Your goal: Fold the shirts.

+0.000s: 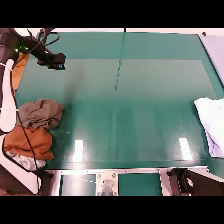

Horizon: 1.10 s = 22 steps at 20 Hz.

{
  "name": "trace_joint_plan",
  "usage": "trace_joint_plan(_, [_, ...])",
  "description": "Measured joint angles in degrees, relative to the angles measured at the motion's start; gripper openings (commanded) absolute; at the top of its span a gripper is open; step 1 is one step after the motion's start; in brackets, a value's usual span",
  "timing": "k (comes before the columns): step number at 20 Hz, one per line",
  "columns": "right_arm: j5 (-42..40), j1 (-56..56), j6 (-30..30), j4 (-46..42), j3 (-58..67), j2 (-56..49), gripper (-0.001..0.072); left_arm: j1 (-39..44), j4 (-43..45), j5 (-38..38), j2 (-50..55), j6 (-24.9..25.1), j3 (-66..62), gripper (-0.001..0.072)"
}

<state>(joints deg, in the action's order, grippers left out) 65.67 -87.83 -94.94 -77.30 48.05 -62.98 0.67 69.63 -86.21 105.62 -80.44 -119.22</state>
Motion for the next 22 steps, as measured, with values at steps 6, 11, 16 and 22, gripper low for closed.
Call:
trace_joint_plan(6, [6.99,17.9,-1.79,3.91,12.17,0.46,0.0015,0.44,-0.42,0.33,-3.52,0.35,0.44,0.0022])
trace_joint_plan(11, [4.68,45.86,1.05,6.88,13.97,0.74,0.0016,0.5,-0.59,-0.87,-11.1,-0.11,9.73,0.0022])
trace_joint_plan(16, [2.8,71.1,2.23,6.25,8.57,3.19,0.0016,1.51,-0.63,2.62,-24.87,-0.87,33.46,0.0022])
trace_joint_plan(22, [1.55,85.02,2.49,5.92,4.66,5.35,0.0016,3.56,-0.55,7.93,-37.13,-1.79,55.74,0.0024])
